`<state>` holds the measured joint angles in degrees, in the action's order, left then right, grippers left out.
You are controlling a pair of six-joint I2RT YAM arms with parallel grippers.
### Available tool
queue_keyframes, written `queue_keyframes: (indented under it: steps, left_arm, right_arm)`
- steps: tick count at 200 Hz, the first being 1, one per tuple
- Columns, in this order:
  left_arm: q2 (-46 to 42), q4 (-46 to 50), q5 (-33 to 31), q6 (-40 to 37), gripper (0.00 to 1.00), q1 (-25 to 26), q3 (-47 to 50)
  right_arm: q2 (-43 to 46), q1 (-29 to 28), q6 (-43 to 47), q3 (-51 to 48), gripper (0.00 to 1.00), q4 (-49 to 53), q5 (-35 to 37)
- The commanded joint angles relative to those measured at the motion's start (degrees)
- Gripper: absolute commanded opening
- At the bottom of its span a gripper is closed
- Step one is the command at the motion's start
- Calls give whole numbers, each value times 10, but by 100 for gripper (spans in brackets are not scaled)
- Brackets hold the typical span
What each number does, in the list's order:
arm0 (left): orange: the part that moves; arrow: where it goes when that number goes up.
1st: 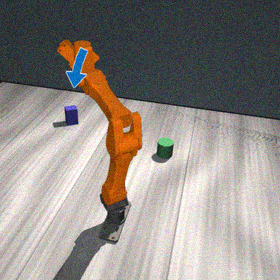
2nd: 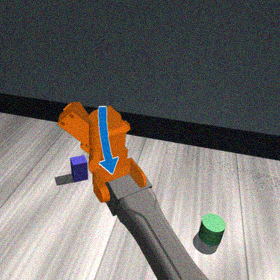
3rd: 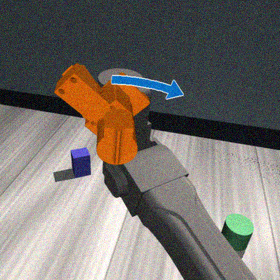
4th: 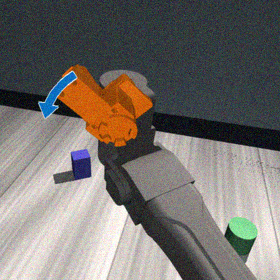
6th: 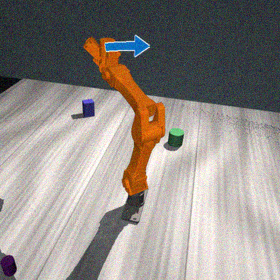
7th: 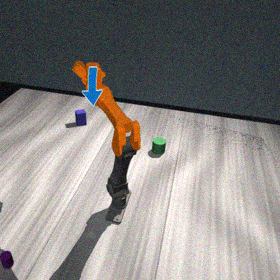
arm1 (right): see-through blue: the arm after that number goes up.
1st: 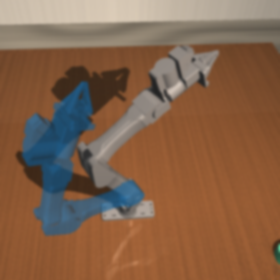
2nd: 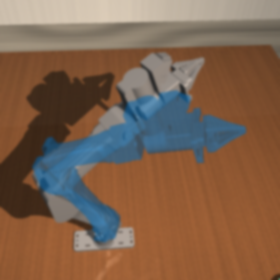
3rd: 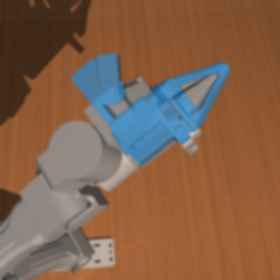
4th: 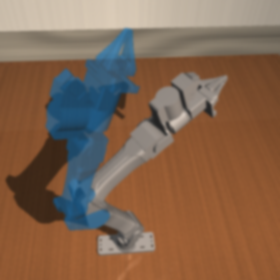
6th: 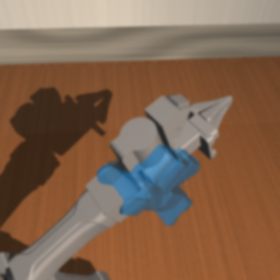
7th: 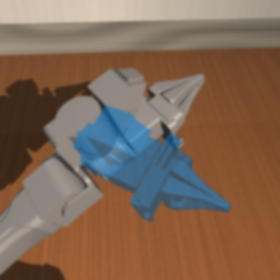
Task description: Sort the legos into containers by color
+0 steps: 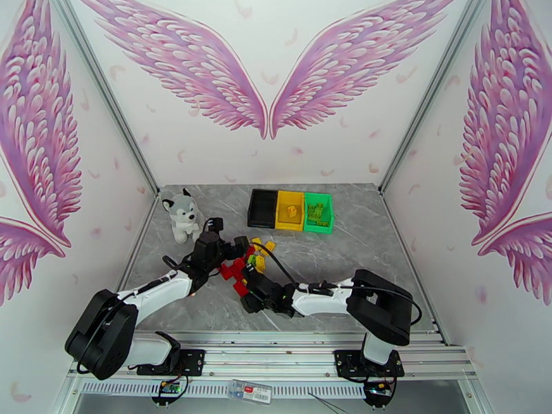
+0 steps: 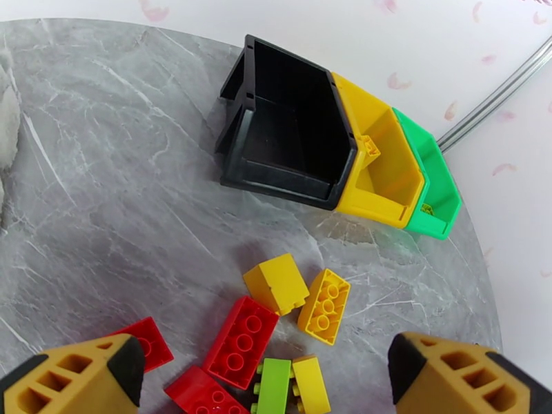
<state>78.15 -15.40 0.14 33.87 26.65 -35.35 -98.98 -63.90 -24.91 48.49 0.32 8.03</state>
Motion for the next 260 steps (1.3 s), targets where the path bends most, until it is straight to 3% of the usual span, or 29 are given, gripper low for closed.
queue_keyframes:
  steps: [1, 45, 101, 149, 166, 202, 260]
  left_arm:
    - [-1, -13, 6, 9, 99, -9, 13]
    - [-1, -20, 9, 19, 99, -27, 21]
    - [-3, -26, 12, 26, 99, -47, 29]
    - [-2, -33, 18, 36, 99, -62, 35]
    - [0, -37, 22, 38, 99, -65, 37]
    - [7, -46, 31, 45, 99, -66, 39]
    - [18, -58, 49, 41, 99, -56, 34]
  right_arm:
    - [28, -11, -11, -11, 68, 5, -14]
    - [-5, -29, -13, 7, 68, 6, -24]
    - [-74, -34, -13, 60, 71, 28, 23]
    - [-135, -34, -13, 127, 58, 71, 79]
    - [-139, -34, -13, 139, 49, 78, 88]
    - [-99, -33, -6, 125, 25, 78, 86]
    - [59, -31, 20, 61, 23, 104, 149]
